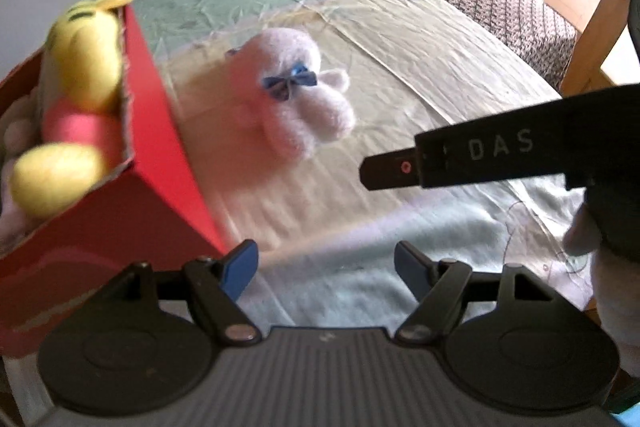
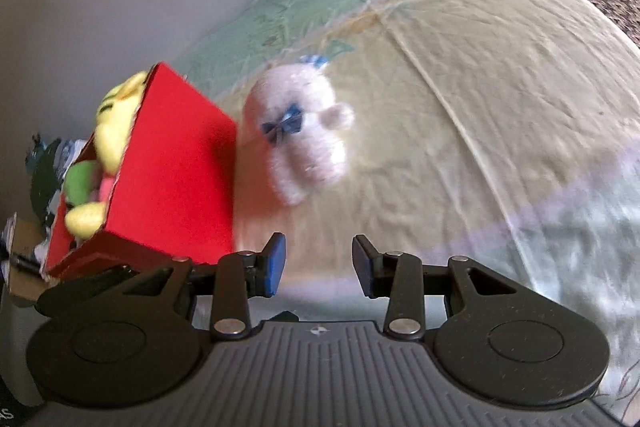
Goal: Organize objects
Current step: 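Move the right gripper to the white bunny with checked ears, then close the right gripper on the white bunny's body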
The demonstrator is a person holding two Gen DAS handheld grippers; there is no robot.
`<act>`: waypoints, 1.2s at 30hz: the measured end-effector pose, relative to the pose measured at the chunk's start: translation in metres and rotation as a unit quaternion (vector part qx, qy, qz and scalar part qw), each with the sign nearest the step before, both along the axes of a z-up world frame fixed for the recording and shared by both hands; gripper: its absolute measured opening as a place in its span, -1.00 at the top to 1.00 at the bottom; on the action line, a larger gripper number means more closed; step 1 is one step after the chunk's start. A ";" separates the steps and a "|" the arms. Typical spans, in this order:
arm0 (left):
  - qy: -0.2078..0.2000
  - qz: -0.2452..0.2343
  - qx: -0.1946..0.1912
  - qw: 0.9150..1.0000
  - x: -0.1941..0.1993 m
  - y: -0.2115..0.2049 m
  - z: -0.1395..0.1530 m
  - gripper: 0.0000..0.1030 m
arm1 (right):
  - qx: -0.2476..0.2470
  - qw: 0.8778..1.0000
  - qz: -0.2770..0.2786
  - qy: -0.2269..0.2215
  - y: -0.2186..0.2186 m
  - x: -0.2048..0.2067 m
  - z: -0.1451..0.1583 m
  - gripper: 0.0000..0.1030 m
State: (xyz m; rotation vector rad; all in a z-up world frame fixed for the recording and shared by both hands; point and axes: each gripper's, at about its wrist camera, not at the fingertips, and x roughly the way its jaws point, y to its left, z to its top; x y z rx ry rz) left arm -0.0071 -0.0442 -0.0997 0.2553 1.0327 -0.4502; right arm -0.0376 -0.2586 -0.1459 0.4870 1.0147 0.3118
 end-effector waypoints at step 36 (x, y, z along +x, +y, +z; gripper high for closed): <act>-0.064 0.189 -0.057 0.978 0.082 -0.061 -0.015 -0.85 | 0.168 0.978 0.121 -0.006 -0.063 0.150 -0.041 -0.19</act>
